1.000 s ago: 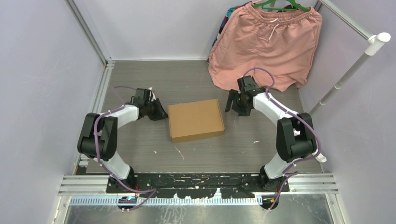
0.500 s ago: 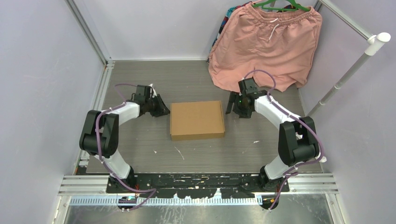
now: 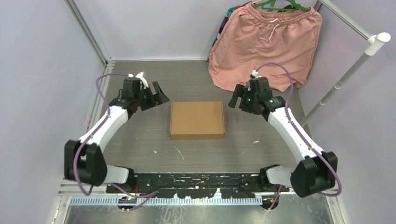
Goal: Fold the paper box
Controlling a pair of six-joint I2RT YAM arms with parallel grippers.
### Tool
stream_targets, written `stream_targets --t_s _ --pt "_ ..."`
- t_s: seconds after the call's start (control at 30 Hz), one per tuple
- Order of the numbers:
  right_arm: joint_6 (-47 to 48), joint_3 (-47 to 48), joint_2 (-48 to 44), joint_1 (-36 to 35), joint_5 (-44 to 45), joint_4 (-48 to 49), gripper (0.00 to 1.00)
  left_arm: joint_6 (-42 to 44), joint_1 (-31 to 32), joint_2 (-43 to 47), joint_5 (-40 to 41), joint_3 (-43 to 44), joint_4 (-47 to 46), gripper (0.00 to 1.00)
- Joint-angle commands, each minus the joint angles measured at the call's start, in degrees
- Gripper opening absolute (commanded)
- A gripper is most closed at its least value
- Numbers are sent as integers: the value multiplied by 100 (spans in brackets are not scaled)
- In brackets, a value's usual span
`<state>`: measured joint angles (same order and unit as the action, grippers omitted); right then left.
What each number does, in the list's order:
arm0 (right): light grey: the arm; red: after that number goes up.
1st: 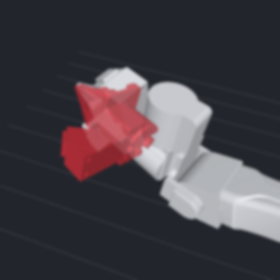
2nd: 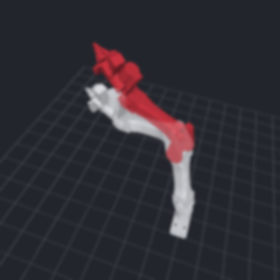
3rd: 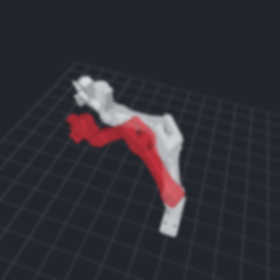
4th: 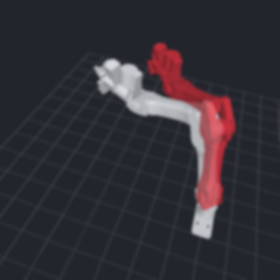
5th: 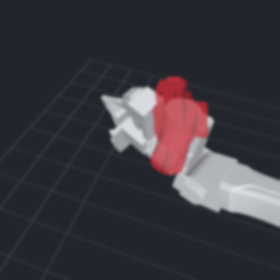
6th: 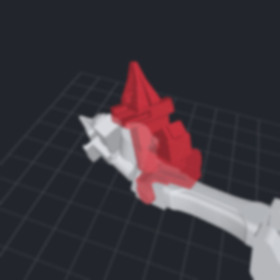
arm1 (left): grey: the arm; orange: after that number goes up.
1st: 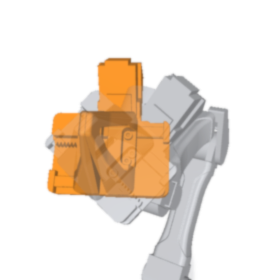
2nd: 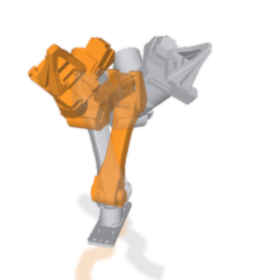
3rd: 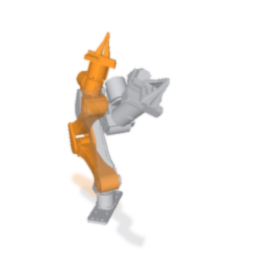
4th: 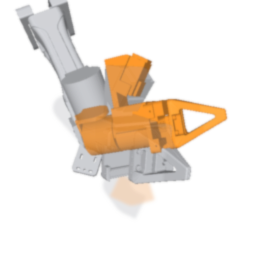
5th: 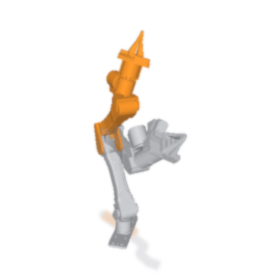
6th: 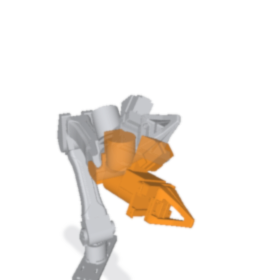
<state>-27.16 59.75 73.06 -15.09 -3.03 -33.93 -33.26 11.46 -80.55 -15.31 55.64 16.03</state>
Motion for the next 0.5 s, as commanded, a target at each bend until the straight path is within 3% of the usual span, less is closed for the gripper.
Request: stream_targets --t_s 0.0,0.2,0.47 --pt "126 388 -580 21 161 -366 97 424 -1 979 484 356 988 98" --pt "271 377 -1336 22 241 -571 100 735 -17 2379 1153 216 1773 100" --pt "-34 -840 -2650 20 940 280 100 681 -14 4306 2031 -965 1423 100"
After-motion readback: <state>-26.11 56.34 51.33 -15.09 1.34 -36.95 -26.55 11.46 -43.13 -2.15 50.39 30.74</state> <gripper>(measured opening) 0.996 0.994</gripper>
